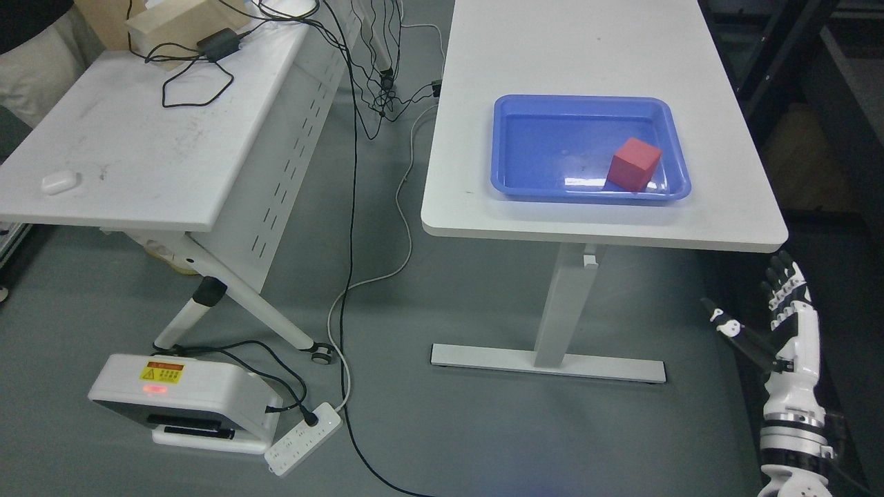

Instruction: Pick pink block from left shelf to tray

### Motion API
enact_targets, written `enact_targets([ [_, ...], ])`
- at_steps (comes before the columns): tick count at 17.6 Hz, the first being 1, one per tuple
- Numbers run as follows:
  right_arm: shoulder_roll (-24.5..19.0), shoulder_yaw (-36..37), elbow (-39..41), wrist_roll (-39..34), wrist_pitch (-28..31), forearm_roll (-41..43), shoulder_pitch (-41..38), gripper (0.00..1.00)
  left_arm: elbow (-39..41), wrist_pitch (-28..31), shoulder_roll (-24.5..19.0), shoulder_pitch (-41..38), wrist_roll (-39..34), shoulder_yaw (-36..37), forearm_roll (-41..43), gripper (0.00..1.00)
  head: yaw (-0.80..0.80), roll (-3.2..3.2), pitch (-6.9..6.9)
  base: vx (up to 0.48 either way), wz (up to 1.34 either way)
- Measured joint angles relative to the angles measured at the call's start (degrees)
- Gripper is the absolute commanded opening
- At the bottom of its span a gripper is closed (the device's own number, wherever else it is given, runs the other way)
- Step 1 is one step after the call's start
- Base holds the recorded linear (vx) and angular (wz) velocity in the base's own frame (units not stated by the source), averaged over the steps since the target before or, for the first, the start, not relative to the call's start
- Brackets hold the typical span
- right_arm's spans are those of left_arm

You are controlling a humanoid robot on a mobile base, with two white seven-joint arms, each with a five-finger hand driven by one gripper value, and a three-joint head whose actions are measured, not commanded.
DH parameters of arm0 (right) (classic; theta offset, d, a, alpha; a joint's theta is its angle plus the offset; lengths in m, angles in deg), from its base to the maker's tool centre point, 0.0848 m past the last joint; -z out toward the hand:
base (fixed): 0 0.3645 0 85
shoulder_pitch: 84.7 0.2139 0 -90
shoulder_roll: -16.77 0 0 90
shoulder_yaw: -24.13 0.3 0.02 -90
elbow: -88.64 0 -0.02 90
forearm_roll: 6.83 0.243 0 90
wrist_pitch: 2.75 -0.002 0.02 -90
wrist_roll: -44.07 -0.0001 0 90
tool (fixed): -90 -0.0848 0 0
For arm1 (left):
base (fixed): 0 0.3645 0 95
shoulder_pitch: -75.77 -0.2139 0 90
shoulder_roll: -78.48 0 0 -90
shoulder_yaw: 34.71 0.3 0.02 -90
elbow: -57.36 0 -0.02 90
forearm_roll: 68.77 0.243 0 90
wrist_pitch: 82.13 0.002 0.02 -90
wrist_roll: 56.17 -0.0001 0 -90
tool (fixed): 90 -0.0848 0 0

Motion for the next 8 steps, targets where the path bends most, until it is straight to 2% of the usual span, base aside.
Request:
enact_targets([
  [5,0.0,-0.8,-0.4,-8.1,-0.1,1.0,0.1,1.0,0.0,0.0,0.0,0.0,0.0,0.0,0.0,1.0,0.0,0.0,0.0,-0.026,0.0],
  [8,0.0,-1.0,-0.6,-10.1,0.1,1.8,0.1,1.0,0.0,0.0,0.0,0.0,0.0,0.0,0.0,1.0,0.0,0.0,0.0,0.0,0.0],
])
